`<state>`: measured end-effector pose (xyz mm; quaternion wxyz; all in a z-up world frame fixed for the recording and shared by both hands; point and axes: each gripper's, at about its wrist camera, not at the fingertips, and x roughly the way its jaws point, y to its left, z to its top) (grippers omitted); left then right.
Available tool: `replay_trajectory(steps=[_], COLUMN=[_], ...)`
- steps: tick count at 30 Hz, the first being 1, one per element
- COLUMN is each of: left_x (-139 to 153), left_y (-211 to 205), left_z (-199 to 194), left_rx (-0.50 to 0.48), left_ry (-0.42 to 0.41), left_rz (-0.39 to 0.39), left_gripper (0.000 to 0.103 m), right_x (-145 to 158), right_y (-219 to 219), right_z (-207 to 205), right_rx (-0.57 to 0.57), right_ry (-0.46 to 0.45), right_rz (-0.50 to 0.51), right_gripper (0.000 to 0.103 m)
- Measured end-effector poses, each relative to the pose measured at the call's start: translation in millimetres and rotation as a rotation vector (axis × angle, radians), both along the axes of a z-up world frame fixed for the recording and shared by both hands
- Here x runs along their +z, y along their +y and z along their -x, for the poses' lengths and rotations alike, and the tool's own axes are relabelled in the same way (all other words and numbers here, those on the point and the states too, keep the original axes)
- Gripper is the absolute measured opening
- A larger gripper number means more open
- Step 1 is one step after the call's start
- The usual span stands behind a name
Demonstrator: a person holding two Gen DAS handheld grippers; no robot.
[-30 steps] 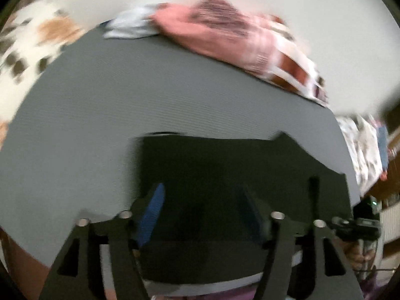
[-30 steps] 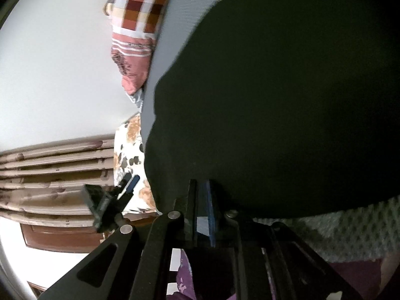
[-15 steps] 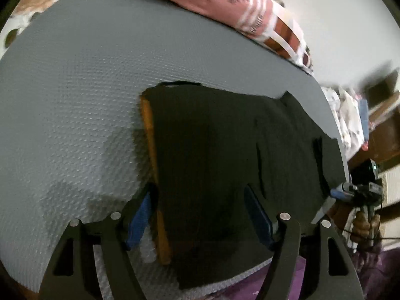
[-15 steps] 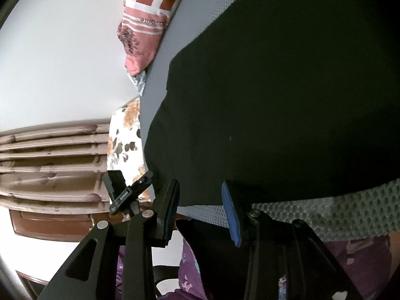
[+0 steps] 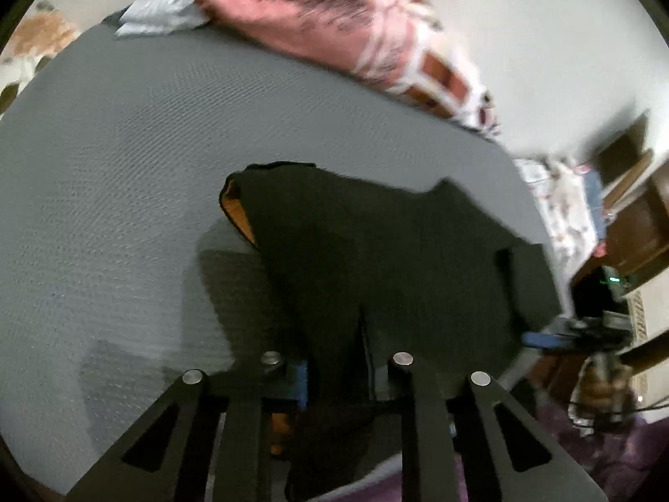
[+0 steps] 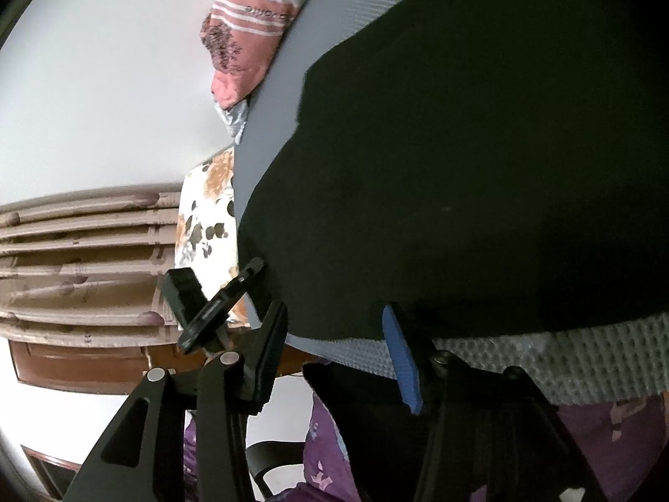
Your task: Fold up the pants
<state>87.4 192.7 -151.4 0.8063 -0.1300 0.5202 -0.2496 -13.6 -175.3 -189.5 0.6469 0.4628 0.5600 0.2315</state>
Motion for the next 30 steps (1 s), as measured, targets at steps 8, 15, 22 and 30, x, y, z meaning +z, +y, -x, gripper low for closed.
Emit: replay_trajectory(steps=[8, 15, 22, 30], left_x=[84, 86, 49, 62], left_y=[-119, -268, -354, -304], left_z=[13, -14, -40, -23], left_rx=[-0.165, -0.354, -0.429, -0.342], left_ry=[-0.067, -0.026, 0.128, 0.005], left_rz=[0.159, 0.334, 0.344, 0.254], left_gripper=[0.019, 0.019, 0.036, 0.079], right_x=[20, 42, 19, -4], right_y=[-7, -78, -135, -152], right_z=[-19, 3, 17, 16], right_rx=[-0.028, -0.151, -0.236, -0.261], right_ry=[-0.140, -0.293, -0.243, -0.179], right_rz=[-0.152, -0.314, -0.261, -0.279], right_gripper=[0.047, 0.069, 0.081, 0.083])
